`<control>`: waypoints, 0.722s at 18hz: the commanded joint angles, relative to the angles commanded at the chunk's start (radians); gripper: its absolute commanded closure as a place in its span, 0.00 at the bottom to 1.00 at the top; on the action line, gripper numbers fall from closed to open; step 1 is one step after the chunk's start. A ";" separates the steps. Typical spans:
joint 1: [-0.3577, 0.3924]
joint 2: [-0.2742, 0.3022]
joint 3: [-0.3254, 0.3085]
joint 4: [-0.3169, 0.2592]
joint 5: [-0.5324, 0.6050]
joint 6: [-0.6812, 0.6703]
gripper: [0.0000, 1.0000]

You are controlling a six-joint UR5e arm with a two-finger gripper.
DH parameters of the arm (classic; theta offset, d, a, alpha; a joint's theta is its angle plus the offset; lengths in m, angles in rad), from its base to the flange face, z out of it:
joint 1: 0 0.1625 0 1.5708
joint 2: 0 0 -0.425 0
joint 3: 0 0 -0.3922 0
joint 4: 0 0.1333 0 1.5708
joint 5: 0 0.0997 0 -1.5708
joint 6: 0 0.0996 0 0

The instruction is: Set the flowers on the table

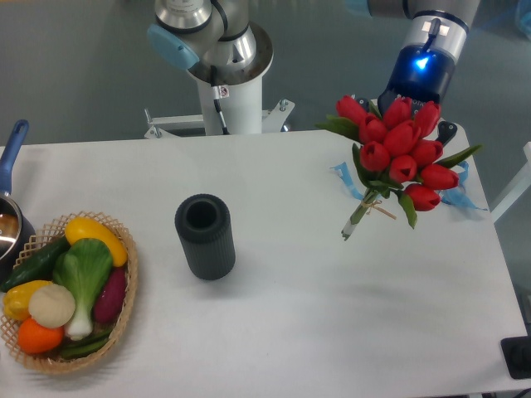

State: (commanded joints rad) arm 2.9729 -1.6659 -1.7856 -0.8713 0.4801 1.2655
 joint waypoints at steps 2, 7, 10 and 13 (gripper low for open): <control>0.000 0.008 -0.020 0.009 0.000 0.005 0.57; 0.005 0.008 0.000 0.006 0.003 0.000 0.56; 0.014 0.015 -0.003 0.005 0.005 0.000 0.56; 0.008 0.035 -0.003 0.003 0.063 0.000 0.56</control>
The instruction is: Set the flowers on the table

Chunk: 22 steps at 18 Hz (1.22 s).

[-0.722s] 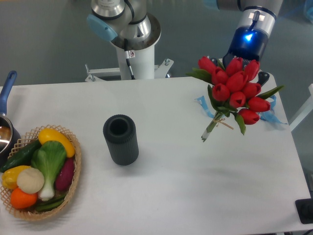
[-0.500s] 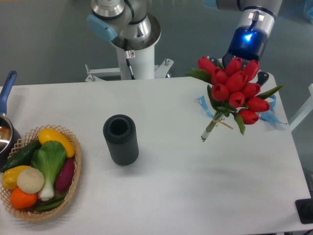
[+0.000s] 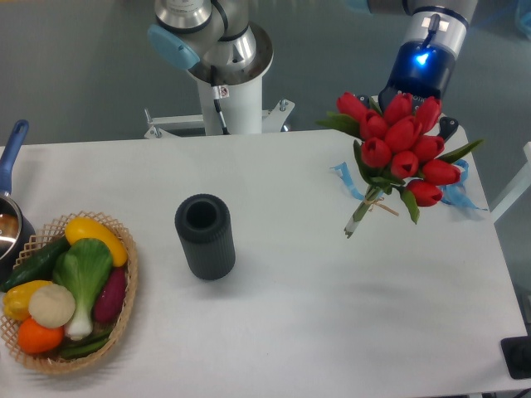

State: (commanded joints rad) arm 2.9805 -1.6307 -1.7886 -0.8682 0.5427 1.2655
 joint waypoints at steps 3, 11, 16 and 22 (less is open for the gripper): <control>-0.008 0.014 0.011 0.000 0.139 0.002 0.56; -0.057 0.028 0.037 -0.006 0.414 0.003 0.57; -0.204 -0.015 0.054 -0.012 0.750 0.035 0.56; -0.281 -0.103 0.068 -0.009 0.946 0.040 0.56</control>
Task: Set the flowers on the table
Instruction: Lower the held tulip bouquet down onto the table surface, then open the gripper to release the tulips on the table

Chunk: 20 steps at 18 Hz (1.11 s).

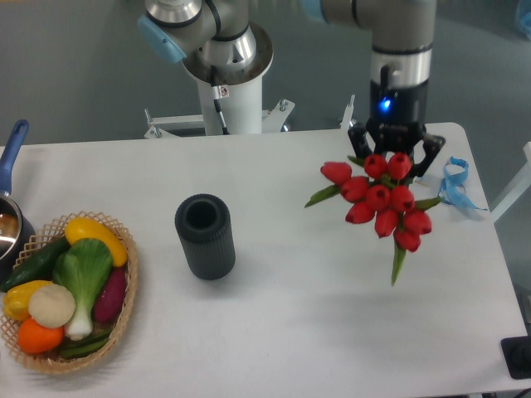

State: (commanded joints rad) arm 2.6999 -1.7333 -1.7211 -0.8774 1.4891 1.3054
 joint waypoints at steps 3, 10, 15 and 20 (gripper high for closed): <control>-0.041 -0.063 0.020 0.000 0.101 0.002 0.56; -0.172 -0.290 0.132 0.006 0.356 -0.018 0.56; -0.193 -0.394 0.167 0.008 0.442 -0.029 0.56; -0.229 -0.459 0.189 0.011 0.497 -0.026 0.56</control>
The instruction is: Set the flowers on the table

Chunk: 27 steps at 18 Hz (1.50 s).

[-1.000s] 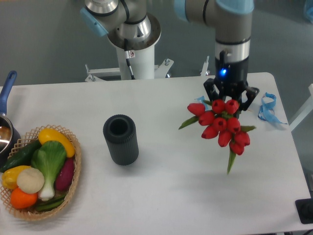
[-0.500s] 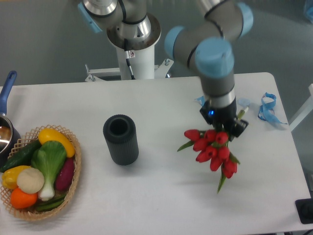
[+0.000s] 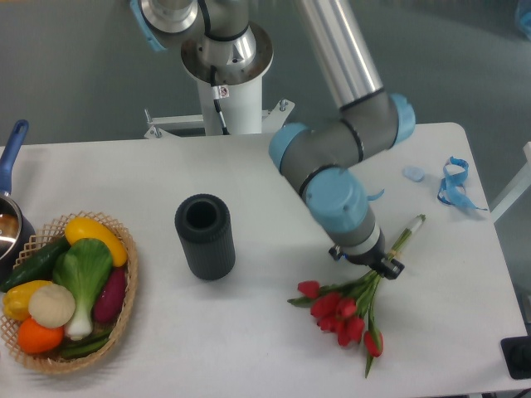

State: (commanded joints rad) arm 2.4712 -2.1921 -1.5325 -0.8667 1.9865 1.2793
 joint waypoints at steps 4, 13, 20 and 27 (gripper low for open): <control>0.002 0.028 0.015 -0.003 -0.034 0.002 0.45; 0.106 0.213 0.018 0.008 -0.213 -0.060 0.00; 0.302 0.353 0.022 -0.063 -0.541 0.004 0.00; 0.426 0.423 0.028 -0.285 -0.601 0.345 0.00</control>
State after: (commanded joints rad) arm 2.8975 -1.7687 -1.5048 -1.1518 1.3852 1.6239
